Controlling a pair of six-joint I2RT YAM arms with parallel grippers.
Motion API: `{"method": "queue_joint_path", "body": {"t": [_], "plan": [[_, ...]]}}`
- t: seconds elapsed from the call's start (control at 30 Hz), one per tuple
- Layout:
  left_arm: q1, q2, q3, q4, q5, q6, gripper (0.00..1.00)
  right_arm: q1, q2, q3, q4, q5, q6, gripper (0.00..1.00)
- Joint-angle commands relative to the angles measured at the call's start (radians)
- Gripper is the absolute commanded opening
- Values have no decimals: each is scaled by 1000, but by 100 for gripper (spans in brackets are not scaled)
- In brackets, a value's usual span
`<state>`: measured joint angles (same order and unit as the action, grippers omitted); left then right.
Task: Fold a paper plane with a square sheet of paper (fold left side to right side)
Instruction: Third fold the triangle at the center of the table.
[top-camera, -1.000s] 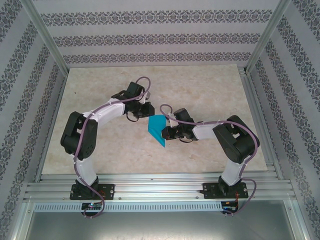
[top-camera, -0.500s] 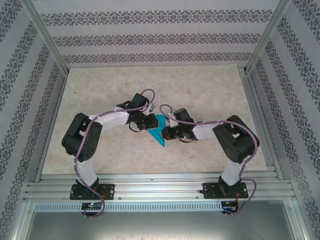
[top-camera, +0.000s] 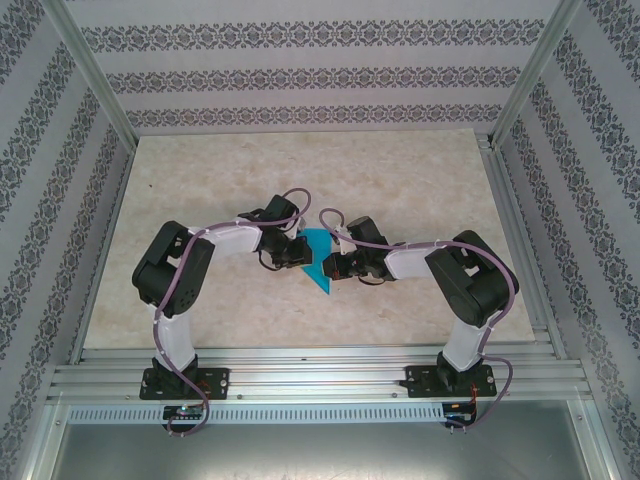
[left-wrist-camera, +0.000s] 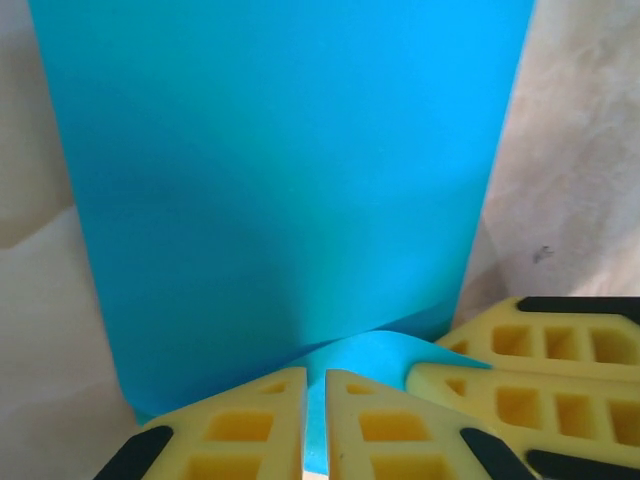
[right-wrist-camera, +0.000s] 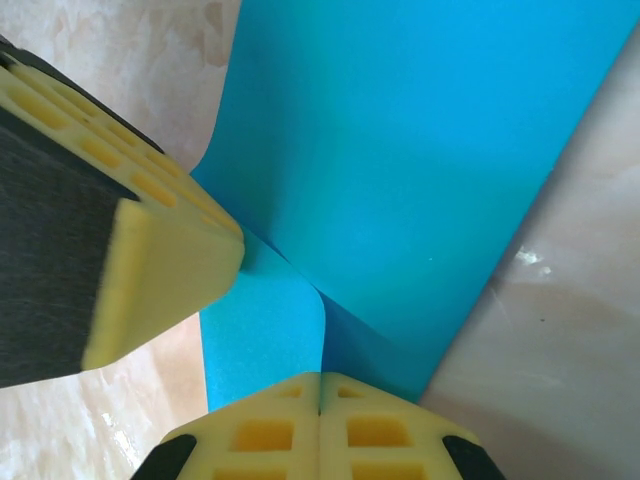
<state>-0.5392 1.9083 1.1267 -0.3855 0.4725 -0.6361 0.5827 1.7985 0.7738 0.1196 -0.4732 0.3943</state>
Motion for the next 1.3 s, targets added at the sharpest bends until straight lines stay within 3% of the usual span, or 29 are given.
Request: {"method": "queue_joint_path", "body": {"t": [0.0,0.27,0.47,0.57,0.93,1.27], "plan": [[-11,14,-18,8,-25,9,15,18,56,-8,-94,55,-24,0],[-10,15,-58,13,-38,11,14,12,30,-1,-95,56,-14,1],[-10,19,-87,14,-65,12,14,9,-130,43,-160,60,11,24],[-12,22,-93,17,-71,12,14,8,-191,59,-226,79,5,30],[-17,25,-85,14,-77,17,13,122,-203,-1,-155,-16,98,26],[-19,22,-84,11,-82,19,13,118,-98,16,-169,-9,66,24]]}}
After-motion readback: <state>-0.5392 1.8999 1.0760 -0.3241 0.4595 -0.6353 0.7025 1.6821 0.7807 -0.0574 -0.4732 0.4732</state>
